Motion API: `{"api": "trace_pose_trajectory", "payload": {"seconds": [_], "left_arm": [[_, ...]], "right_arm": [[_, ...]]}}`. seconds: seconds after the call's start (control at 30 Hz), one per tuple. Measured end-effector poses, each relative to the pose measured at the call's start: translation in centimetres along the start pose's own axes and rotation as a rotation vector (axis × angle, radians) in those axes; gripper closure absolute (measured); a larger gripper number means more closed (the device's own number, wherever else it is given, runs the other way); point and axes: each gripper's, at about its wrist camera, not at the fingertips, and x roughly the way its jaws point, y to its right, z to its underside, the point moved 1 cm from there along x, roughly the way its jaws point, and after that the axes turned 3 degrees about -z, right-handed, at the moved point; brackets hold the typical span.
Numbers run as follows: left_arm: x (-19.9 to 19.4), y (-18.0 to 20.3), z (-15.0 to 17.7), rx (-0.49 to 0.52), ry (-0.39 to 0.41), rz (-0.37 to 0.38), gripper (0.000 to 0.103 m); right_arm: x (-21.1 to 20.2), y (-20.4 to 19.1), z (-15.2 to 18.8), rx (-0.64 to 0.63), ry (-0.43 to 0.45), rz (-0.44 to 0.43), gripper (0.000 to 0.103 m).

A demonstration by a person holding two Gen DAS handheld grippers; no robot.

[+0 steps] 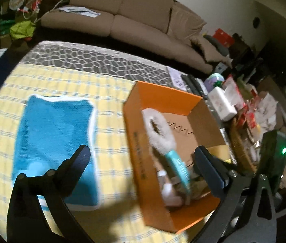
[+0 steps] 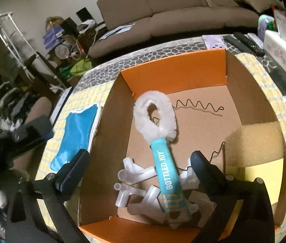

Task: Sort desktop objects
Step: 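Open the left tool to release the brush and move back to the bag, then grasp the white-trimmed edge of the blue mesh bag with the left tool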

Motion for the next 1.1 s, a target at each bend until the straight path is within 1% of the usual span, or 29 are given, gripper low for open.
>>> {"api": "trace_pose_trajectory", "payload": {"seconds": [0.13,0.27,0.33,0.43,0.5,0.67,0.83,0.97,1.1], "left_arm": [[-2.3,-2.3,1.3,0.013,0.003,-0.032,0.0],[-3.8,-5.4,2.2,0.024,0.003,-0.133,0.0],[-4.4,-7.6,2.5,-0.01,0.004,-0.157,0.0],[-5.0,-9.6,2.6,-0.05,0.005,-0.157,0.0],[-5.1,-10.7,2.6,-0.054,0.012,-0.163,0.0],[-4.2,-13.3,2.8,-0.103,-0.007,-0.181,0.0],[-3.4,-15.4,2.7,-0.125,-0.023,-0.201,0.0],[-2.8,-17.4,2.9,-0.158,-0.048,-0.192,0.0],[-2.1,-19.2,2.9,-0.185,-0.073,-0.203,0.0]], "right_arm": [[-0.1,-1.1,-0.3,0.023,0.006,-0.028,0.001],[-0.3,-3.0,-0.8,0.014,0.034,-0.033,0.001],[-0.5,-4.5,-1.2,0.014,0.061,-0.051,0.001],[-0.7,-6.2,-1.5,0.007,0.099,-0.073,0.001],[-0.6,-7.3,-1.8,-0.01,0.119,-0.074,0.001],[0.3,-9.7,-2.3,-0.031,0.153,-0.079,0.001],[2.1,-11.8,-2.4,-0.061,0.131,-0.087,0.001],[3.6,-13.4,-1.9,-0.099,0.097,-0.088,0.001],[4.9,-14.6,-1.4,-0.134,0.07,-0.096,0.001]]}}
